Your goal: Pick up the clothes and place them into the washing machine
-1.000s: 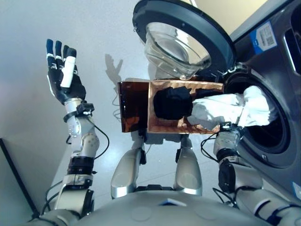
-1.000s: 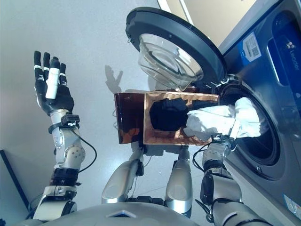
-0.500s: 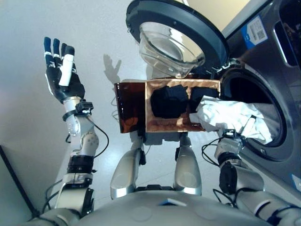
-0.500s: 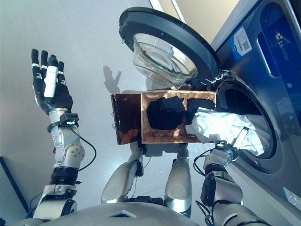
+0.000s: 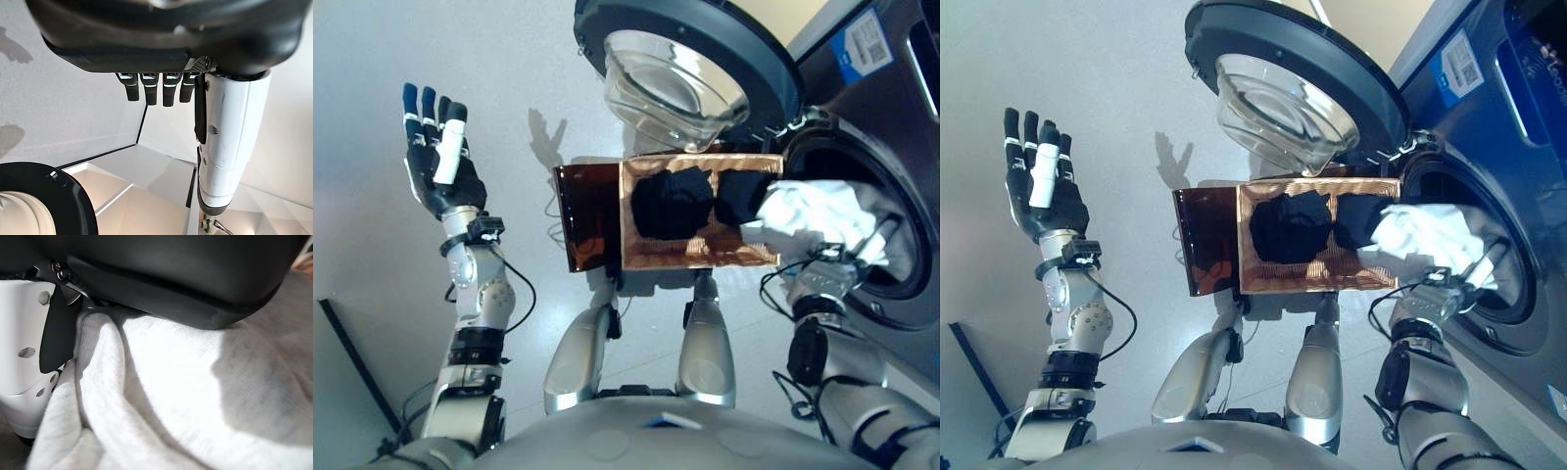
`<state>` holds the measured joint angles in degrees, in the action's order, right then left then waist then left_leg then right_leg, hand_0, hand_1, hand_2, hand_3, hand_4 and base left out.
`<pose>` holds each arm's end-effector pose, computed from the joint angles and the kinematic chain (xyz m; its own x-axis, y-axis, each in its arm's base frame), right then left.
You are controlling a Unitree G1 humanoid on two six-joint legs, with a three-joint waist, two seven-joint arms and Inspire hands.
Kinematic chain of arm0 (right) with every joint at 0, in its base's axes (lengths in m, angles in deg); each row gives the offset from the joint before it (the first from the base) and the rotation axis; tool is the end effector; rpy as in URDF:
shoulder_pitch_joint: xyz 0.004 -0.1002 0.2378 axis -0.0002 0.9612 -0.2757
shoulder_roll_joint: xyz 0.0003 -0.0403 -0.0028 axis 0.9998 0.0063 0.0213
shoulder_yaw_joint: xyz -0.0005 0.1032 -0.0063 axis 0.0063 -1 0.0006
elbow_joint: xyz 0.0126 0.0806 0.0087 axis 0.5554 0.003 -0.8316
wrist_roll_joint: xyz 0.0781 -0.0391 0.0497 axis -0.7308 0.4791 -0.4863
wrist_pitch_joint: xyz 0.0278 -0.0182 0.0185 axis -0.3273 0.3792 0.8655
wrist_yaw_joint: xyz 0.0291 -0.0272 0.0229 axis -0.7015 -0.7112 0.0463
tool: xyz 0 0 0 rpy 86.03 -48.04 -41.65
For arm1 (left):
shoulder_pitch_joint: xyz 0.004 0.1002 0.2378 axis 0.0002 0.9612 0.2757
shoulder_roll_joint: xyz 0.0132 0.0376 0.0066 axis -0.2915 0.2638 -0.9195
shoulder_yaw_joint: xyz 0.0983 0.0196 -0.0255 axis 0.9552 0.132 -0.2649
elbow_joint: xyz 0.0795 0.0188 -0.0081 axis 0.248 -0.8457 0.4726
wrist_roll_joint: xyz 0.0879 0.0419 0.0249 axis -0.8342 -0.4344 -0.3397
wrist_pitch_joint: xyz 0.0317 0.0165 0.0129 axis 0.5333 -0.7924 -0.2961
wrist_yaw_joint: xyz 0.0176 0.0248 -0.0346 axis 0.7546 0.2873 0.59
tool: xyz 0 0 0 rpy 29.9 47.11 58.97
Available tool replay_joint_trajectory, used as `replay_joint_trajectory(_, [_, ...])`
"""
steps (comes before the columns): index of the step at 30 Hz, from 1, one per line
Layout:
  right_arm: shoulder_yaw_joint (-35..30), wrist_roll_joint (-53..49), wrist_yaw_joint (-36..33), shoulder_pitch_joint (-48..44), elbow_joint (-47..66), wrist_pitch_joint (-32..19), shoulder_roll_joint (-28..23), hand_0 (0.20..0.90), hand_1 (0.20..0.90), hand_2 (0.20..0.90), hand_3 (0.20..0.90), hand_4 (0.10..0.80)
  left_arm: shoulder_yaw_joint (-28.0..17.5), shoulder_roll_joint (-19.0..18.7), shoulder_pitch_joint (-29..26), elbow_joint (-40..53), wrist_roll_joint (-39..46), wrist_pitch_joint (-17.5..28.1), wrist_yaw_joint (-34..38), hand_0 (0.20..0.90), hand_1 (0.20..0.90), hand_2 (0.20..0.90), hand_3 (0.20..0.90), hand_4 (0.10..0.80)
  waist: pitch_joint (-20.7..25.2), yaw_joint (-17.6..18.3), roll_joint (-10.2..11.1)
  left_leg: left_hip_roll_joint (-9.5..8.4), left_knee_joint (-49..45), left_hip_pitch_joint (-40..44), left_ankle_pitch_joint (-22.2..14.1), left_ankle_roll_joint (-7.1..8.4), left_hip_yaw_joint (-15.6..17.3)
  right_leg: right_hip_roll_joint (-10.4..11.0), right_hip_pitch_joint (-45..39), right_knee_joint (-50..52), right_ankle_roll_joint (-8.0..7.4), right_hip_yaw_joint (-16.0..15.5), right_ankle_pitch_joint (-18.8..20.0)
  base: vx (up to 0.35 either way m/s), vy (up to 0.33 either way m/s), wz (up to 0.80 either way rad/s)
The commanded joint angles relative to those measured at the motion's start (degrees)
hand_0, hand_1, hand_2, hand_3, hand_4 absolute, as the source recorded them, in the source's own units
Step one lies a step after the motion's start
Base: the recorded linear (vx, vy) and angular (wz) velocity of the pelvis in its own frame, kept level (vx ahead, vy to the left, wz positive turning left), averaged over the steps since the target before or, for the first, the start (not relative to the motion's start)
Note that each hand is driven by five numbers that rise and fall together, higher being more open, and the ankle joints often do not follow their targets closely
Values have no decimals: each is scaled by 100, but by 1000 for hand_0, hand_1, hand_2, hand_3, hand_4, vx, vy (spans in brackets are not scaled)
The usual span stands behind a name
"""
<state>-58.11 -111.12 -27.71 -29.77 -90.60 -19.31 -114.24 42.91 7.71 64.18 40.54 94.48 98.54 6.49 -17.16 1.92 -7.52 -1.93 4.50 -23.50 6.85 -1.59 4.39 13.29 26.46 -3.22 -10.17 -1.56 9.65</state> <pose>0.2456 -0.3196 0.0326 0.4387 -0.8093 -0.3906 0.5240 -0.1227 0.8428 0.2283 0.2080 0.0683 0.8628 0.4360 0.2559 -0.1943 0.7532 -0.6284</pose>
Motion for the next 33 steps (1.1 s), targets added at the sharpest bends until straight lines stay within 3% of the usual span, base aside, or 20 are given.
replay_joint_trajectory(1, [-34, 651, -118, -110, 333, -923, -1232, 200, 200, 200, 200, 300, -398, -293, -71, 516, -45, 793, -197, 900, 900, 900, 900, 800, 652, -144, -75, 137, 50, -177, -274, 658, -126, 197, 745, 317, 77, -58, 24, 2, -6, -5])
replay_joint_trajectory(11, [-82, 1223, -742, -548, 894, -1292, -1856, 200, 200, 200, 200, 300, -395, -274, -51, 590, 58, 833, -234, 900, 900, 900, 900, 800, 733, -139, -182, 154, 50, -346, -284, 716, -140, 158, 1005, 424, 92, -3, -4, 4, -2, -3])
replay_joint_trajectory(19, [-47, 1288, -1552, -1013, 155, -1274, -2421, 200, 200, 200, 200, 300, -307, -381, -6, 646, 118, 797, -164, 900, 900, 900, 900, 800, 798, -171, -187, 141, 50, -451, -317, 758, -135, 143, 1144, 435, 101, -2, -10, 0, 0, 0])
replay_joint_trajectory(26, [112, 1277, -2174, -1423, -242, -1197, -2327, 200, 200, 200, 200, 300, -353, -406, 70, 778, 199, 752, -78, 900, 900, 900, 900, 800, 783, -191, -238, 148, 50, -566, -314, 761, -113, 122, 1299, 447, 112, 54, 12, 0, 0, 0])
replay_joint_trajectory(33, [206, 1070, -2352, -1637, -617, -1013, -2067, 200, 200, 200, 200, 300, -394, -445, 171, 804, 352, 715, -81, 900, 900, 900, 900, 800, 815, -229, -267, 127, 50, -602, -333, 752, -116, 101, 1350, 416, 127, 88, 26, 0, 0, 0])
